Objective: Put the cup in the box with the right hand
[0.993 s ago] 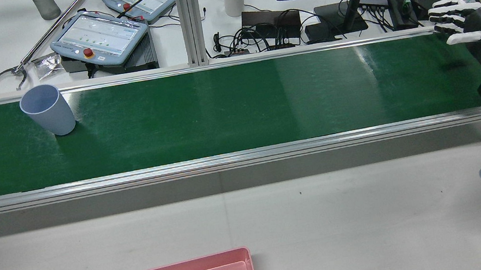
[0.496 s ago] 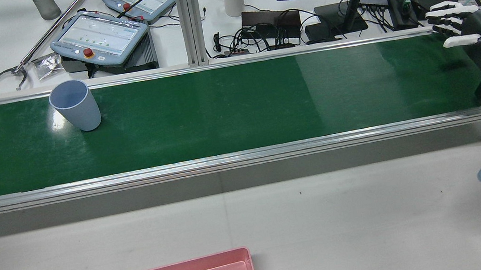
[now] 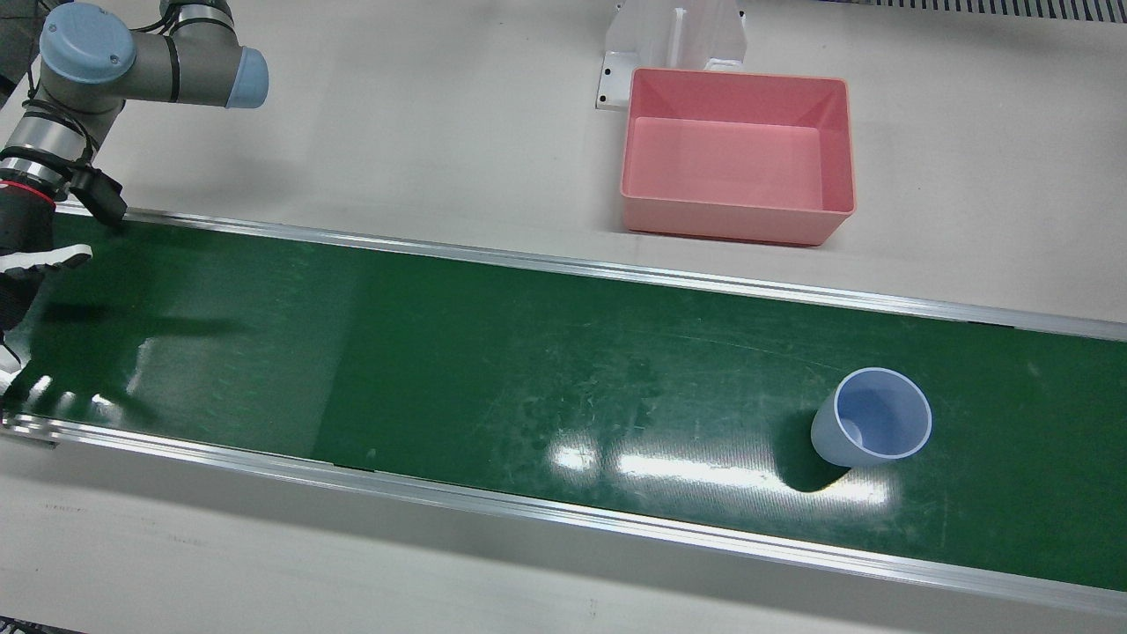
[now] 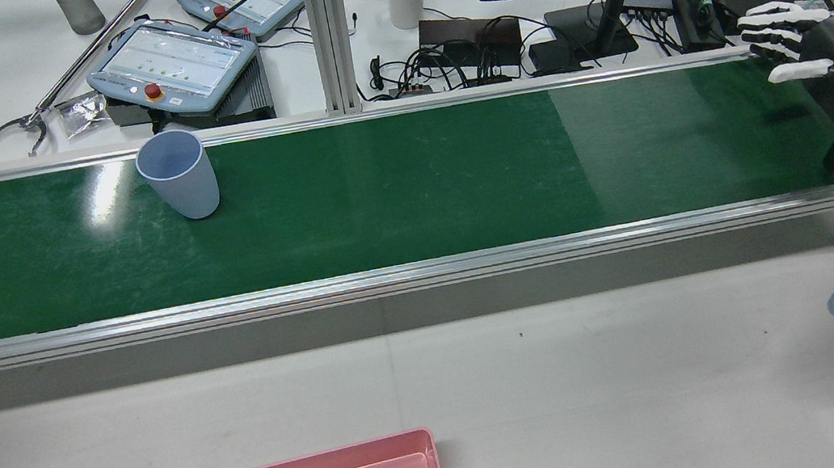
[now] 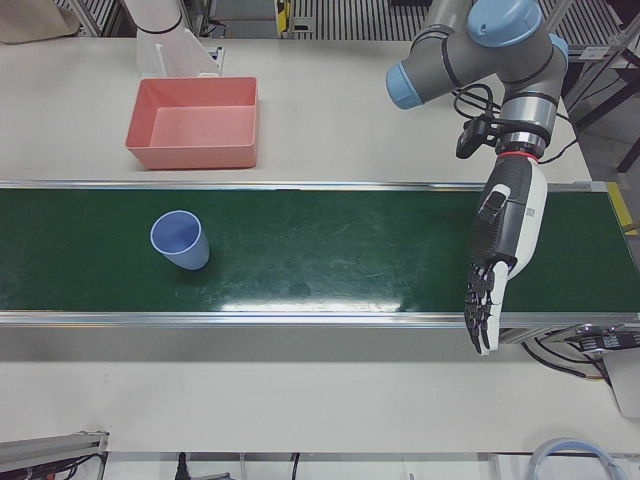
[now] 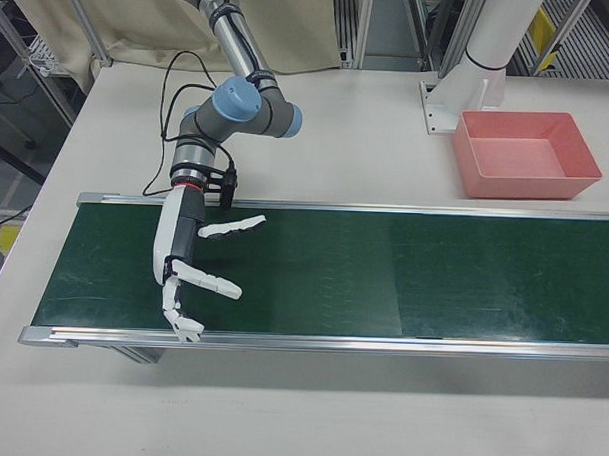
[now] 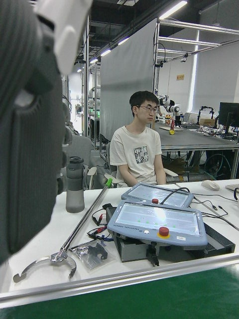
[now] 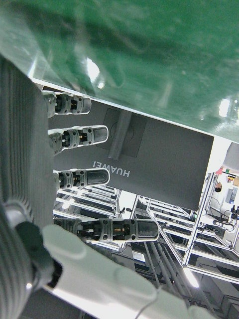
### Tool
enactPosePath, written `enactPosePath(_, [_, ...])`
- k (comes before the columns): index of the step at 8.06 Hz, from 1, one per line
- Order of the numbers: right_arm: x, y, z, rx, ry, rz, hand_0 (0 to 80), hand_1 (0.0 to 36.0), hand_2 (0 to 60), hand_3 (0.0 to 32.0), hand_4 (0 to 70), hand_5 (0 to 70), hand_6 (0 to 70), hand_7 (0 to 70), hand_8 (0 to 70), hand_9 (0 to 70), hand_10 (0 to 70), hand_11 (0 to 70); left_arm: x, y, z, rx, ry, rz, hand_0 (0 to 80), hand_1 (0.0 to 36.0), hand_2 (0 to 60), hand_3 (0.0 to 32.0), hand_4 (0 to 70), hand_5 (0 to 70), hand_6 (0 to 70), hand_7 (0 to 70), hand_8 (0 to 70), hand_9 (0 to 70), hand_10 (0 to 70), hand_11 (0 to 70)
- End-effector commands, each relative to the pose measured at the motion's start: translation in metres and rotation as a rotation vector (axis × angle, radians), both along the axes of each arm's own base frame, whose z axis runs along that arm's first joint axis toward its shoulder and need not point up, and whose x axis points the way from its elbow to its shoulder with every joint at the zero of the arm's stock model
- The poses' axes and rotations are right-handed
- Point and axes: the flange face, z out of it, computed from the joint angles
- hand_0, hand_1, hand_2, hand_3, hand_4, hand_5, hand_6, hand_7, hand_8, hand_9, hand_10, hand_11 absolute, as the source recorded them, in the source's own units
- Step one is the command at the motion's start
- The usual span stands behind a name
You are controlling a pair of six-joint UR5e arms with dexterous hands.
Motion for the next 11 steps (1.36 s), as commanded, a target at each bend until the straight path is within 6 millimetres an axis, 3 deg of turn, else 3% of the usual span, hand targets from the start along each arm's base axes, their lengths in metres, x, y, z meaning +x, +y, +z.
enactPosePath(1, [-0.0006,0.0008,0.0008,-0.001,0.001,-0.003,49.5,1.5,0.0,26.2,41.3,4.9,5.7,40.4,16.6,20.9,9.7,14.2,0.0000,0.0000,0.0000,0.000,0.000,0.000,0.0,0.0,0.0,0.0,0.0,0.0,0.0,0.0,0.0,0.0,0.0,0.0])
enactPosePath(3, [0.0002,0.0006,0.0008,-0.001,0.001,-0.002,49.9,2.4,0.0,28.6,38.4,5.2,5.4,39.8,16.6,20.9,9.6,14.1,0.0000,0.0000,0.0000,0.000,0.000,0.000,0.0,0.0,0.0,0.0,0.0,0.0,0.0,0.0,0.0,0.0,0.0,0.0])
enactPosePath(5, [0.0006,0.0013,0.0023,-0.004,0.003,-0.002,52.4,6.1,0.0,30.2,35.0,6.3,5.4,38.8,16.8,21.0,9.1,13.8,0.0000,0.0000,0.0000,0.000,0.000,0.000,0.0,0.0,0.0,0.0,0.0,0.0,0.0,0.0,0.0,0.0,0.0,0.0])
enactPosePath(7, [-0.0011,0.0016,0.0023,-0.004,0.003,-0.005,50.7,3.7,0.0,31.6,36.6,5.5,5.0,38.8,16.5,20.8,8.8,13.1,0.0000,0.0000,0.0000,0.000,0.000,0.000,0.0,0.0,0.0,0.0,0.0,0.0,0.0,0.0,0.0,0.0,0.0,0.0])
enactPosePath(11, [-0.0063,0.0019,0.0015,-0.003,0.002,-0.014,50.8,3.7,0.0,31.6,37.6,5.5,5.2,39.5,16.7,21.1,9.1,13.6,0.0009,0.0000,0.0000,0.000,0.000,0.002,0.0,0.0,0.0,0.0,0.0,0.0,0.0,0.0,0.0,0.0,0.0,0.0])
